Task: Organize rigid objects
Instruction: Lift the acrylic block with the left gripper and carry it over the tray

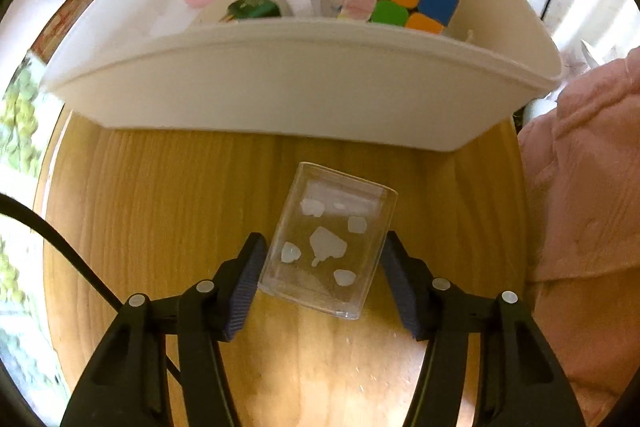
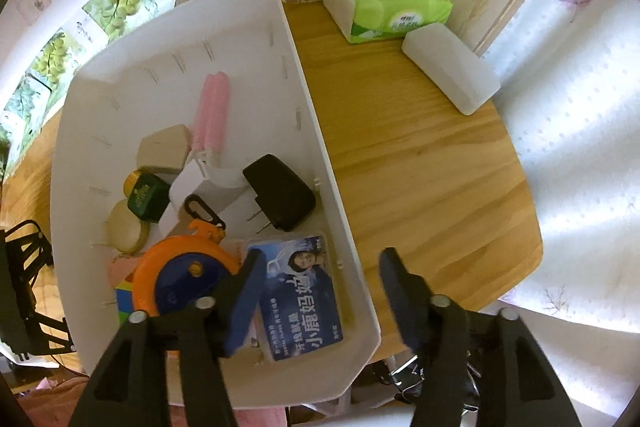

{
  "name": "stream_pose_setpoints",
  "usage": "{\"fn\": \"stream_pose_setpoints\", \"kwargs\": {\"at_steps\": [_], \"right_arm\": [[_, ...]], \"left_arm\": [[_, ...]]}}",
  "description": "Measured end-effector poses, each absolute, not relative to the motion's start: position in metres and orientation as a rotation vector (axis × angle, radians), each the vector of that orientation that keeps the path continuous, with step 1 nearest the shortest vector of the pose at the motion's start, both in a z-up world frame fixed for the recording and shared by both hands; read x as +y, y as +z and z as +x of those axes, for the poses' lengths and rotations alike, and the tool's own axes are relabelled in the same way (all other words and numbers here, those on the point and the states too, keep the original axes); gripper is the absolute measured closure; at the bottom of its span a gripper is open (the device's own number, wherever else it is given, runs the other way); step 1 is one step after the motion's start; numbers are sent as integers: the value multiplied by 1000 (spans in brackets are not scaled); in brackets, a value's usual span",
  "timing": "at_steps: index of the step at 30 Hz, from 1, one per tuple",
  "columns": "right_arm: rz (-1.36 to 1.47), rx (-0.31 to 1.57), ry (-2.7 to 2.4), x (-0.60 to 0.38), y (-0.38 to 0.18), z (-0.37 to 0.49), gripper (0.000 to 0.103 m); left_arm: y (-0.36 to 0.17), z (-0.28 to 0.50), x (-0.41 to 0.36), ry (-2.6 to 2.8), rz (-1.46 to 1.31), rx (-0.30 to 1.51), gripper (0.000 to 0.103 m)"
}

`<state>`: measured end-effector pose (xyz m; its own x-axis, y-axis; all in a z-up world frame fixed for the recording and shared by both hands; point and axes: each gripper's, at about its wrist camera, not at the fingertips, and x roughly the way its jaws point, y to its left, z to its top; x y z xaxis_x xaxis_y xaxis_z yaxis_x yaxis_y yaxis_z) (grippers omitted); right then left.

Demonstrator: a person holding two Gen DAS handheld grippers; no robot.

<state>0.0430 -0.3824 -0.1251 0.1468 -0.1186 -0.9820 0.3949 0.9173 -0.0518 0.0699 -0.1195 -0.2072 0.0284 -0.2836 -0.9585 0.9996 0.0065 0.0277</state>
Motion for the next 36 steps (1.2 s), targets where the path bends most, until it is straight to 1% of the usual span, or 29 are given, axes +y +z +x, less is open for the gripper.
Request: {"fn": "stream_pose_setpoints", "kwargs": {"at_steps": [3,6,11,13,15,20,27,31,32,36], "right_arm": [[233,1360,-362,-378,-119,43,34],[218,1352,-335,-369,-113,43,30],[188,1342,-262,-353,-108,50,29],[190,1334,-228,-346,-107,51,27],[181,1325,-192,-340,-105,51,23],[145,1294,-58,-322,-99,54,23],[146,1220,38,-317,-86,52,19],[141,1202,65,-319,-83,49,19],[137,1199,69,-320,-83,48,19],[109,1185,92,-322,-81,46,19]], "left_arm": [[-205,67,-112,-1271,982,1016,41],[-204,64,-104,-1223,948,1054,41],[-198,58,-94,-1147,860,1116,41],[-193,57,-89,-1117,802,1139,41],[-186,59,-85,-1068,731,1164,41],[-164,64,-74,-930,564,1191,41],[-120,64,-59,-770,357,1152,41],[-95,63,-56,-708,261,1112,41],[-100,69,-76,-700,249,1104,41],[-87,63,-97,-667,217,1072,41]]}}
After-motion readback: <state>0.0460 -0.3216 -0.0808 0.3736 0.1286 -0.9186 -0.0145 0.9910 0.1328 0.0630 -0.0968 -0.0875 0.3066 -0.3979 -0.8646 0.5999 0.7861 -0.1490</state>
